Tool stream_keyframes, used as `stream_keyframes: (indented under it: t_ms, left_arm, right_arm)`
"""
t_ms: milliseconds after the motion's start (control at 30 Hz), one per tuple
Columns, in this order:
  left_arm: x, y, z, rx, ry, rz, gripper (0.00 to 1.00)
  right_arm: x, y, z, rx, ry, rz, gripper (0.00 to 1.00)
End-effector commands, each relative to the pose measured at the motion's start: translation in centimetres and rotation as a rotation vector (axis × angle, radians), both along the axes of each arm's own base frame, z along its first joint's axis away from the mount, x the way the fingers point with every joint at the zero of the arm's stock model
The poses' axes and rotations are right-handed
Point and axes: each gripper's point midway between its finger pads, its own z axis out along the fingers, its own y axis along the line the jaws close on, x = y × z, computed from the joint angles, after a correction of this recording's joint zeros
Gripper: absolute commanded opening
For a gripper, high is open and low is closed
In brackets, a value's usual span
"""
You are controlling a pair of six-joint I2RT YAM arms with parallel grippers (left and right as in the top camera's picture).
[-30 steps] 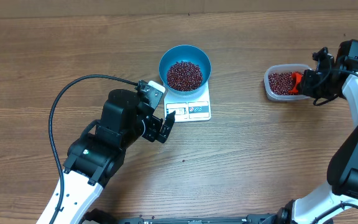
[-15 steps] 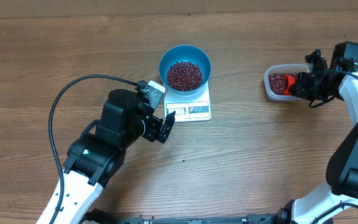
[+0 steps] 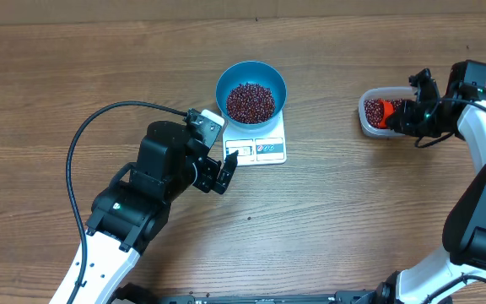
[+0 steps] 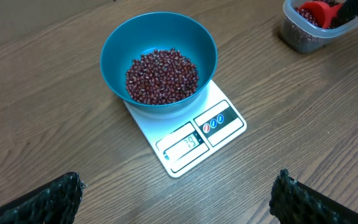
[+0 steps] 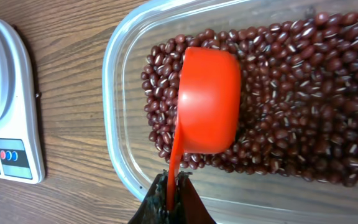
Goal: Scoop item into bowl and weigh 150g on scale
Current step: 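Push the red scoop through the beans to fill it, right gripper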
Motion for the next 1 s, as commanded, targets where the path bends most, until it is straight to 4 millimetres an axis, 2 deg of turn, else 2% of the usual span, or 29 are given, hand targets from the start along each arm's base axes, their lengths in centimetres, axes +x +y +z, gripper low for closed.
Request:
stream_keyframes:
  t_ms: [0,267,967]
  left_arm:
    - [0.2,-0.2,0.8,-0.017,-0.009,0.003,0.99]
    - [0.3,-0.2,0.7,-0.017,-0.008,0.003,1.00]
    - [0.2,-0.2,0.8,-0.017,-0.009,0.003,1.00]
  right_arm:
    - [-0.3,1.2,-0.2,0.047,-0.002,0.028,0.04]
    - [-0.2,1.9,0.4,0.117,-0.018,0.033,0.04]
    - [-0.3,0.7,0.5,0.148,-0.022,-0.012,0.04]
